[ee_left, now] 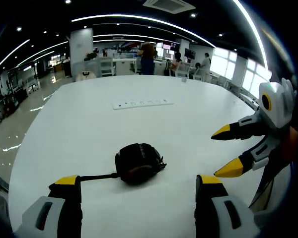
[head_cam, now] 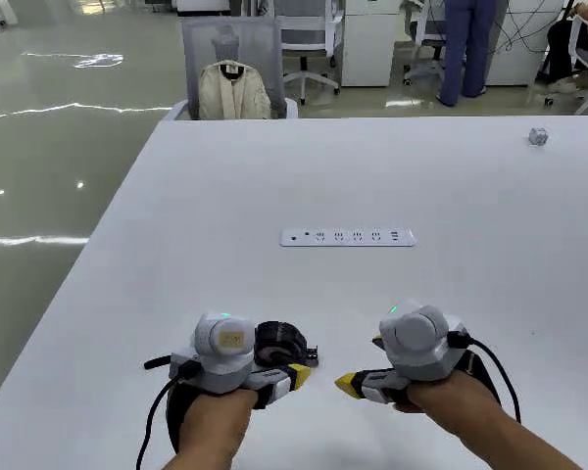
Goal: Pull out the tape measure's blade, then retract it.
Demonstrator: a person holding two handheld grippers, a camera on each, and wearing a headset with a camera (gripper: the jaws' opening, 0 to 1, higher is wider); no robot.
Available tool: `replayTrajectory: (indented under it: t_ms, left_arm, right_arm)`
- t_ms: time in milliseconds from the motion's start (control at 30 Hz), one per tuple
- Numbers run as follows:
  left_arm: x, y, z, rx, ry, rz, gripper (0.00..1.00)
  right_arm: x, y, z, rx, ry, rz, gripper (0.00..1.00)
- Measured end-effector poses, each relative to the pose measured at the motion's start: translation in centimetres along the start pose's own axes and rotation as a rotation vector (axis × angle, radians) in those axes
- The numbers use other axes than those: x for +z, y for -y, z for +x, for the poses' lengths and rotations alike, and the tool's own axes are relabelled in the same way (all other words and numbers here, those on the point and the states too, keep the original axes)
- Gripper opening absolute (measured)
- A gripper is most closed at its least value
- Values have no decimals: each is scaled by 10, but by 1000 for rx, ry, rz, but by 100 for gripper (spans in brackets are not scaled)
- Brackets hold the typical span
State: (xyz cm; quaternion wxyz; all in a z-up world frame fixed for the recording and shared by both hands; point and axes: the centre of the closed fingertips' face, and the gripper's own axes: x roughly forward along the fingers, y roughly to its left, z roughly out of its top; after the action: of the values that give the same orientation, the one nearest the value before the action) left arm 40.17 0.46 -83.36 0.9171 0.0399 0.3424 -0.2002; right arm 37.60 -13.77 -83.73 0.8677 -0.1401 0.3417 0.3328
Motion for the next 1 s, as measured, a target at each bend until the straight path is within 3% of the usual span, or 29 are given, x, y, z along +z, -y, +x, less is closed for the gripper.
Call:
replayTrajectory:
  t_ms: [300,533,567,600,1000]
  left_arm:
    - [0,1,-9,-12,2,-8,92]
    - [0,1,-11,-12,8,-6,94]
    - [-3,1,-17,-22,10,-3,94]
    - [-4,1,-19,-24,8,-1,94]
    - [-8,1,-33,-28,16,-2,96]
  right_arm:
    - [-6,4,-17,-37,21,53,61]
    - [-7,4,-20,-45,23,58,62]
    - [-14,5,-33,-65,30,76,62]
    - [-16,6,-35,-72,29,82,62]
    - [-24,3,-53,-99,42,117,65]
